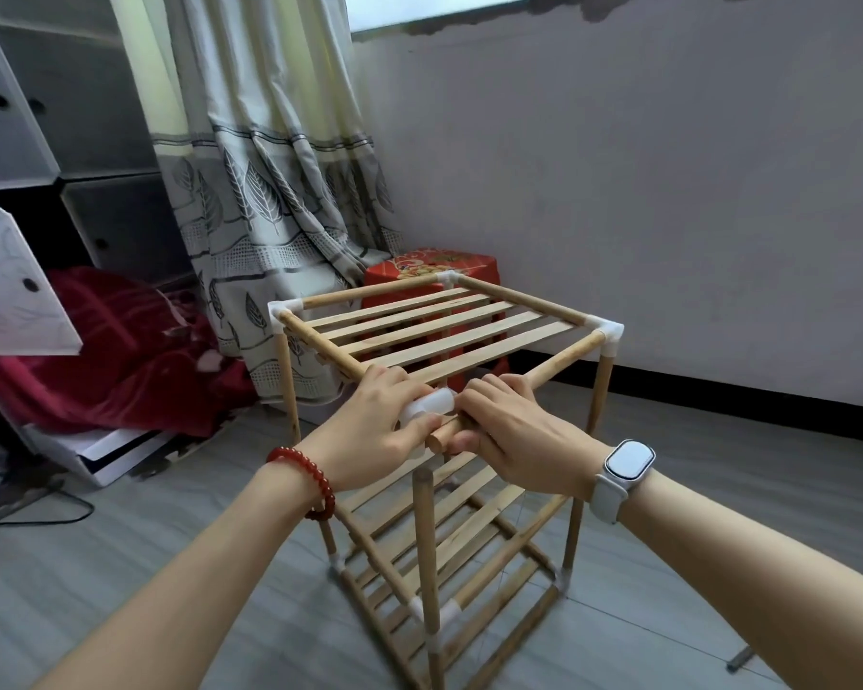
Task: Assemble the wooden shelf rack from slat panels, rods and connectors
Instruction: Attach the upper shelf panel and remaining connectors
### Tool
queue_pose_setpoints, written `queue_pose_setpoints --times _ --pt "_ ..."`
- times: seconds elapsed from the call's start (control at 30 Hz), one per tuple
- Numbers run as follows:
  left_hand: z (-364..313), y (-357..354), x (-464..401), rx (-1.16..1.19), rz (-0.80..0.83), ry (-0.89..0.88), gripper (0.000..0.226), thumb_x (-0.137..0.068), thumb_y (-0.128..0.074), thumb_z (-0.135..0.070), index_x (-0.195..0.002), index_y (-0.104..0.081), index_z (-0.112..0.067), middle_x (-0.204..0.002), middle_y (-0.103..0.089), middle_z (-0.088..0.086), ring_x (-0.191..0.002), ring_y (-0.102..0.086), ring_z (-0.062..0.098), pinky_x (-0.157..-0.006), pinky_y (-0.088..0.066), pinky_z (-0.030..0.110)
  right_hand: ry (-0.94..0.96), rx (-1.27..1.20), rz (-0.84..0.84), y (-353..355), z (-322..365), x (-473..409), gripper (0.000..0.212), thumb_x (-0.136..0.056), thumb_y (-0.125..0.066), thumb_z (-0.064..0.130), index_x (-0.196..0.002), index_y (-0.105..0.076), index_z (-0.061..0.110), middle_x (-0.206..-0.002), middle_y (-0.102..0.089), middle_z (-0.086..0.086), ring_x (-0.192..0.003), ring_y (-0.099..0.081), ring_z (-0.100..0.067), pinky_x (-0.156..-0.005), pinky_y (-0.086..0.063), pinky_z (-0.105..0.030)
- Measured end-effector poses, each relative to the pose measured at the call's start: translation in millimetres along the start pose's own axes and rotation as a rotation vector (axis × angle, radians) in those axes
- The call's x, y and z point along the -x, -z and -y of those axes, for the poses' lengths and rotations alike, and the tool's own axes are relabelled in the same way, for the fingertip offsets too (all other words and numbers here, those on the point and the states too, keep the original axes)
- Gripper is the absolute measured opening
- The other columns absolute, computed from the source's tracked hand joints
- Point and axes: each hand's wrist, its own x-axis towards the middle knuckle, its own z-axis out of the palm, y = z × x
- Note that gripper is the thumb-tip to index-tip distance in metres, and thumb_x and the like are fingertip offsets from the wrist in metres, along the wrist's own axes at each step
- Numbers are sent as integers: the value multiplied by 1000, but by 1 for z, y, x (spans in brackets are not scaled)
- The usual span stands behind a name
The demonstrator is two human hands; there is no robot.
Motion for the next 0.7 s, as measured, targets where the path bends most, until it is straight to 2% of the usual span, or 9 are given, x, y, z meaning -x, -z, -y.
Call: queue_pose_setpoints --times 0.1,0.17,0.27,0.37,0.47,0.57,0.63,0.7 --pt "0 2 0 -6 13 5 25 -95 -53 -26 -117 -58 -14 -98 -46 -10 -105 -36 6 -96 -30 24 13 30 -26 1 0 0 59 -89 -19 55 -106 -55 13 -95 -39 8 -87 -31 -5 -97 -21 -27" --pt "-4 6 -5 -9 34 17 30 -95 -53 -28 -121 -57 -14 -100 -46 -7 -106 -37 8 -96 -31 25 7 16 -55 3 -2 1 59 -89 -21 55 -106 -56 11 -93 -40 8 -86 -32 -5 -97 -22 -27" --pt "-8 14 -15 -43 98 31 36 -95 -51 -32 -126 -56 -15 -89 -39 -17 -95 -34 6 -91 -30 24 11 -25 -96 7 -4 2 58 -88 -24 57 -108 -55 11 -90 -39 13 -85 -30 0 -96 -20 -20" --pt "-8 20 -22 -78 132 19 23 -95 -50 -34 -110 -59 -20 -85 -36 -19 -88 -33 4 -88 -32 25 6 -80 -113 9 -4 3 48 -89 -38 56 -107 -51 13 -84 -34 21 -87 -29 8 -89 -15 -7" --pt "-6 14 -17 -38 119 32 32 -95 -51 -30 -122 -56 -15 -90 -37 -17 -94 -36 7 -92 -34 26 14 -51 -94 9 -4 1 57 -89 -29 62 -104 -51 11 -86 -35 17 -80 -26 -2 -89 -16 -17" --pt "-2 8 -7 1 86 40 35 -95 -52 -29 -127 -53 -16 -98 -39 -13 -100 -40 8 -92 -34 23 16 -28 -56 5 -3 -1 44 -91 -36 52 -102 -50 12 -85 -35 16 -79 -25 -4 -91 -17 -22" --pt "1 7 -4 -4 104 14 34 -94 -53 -29 -126 -53 -16 -96 -38 -16 -101 -39 7 -92 -32 21 18 -33 -44 2 -4 1 32 -94 -43 45 -100 -49 14 -83 -33 18 -78 -24 -4 -90 -17 -22" --pt "2 9 -3 -13 147 -2 36 -94 -53 -29 -128 -52 -17 -94 -37 -18 -103 -36 6 -94 -32 21 25 -28 -47 2 -4 2 30 -95 -43 43 -98 -49 14 -84 -36 14 -78 -25 -4 -90 -19 -24"
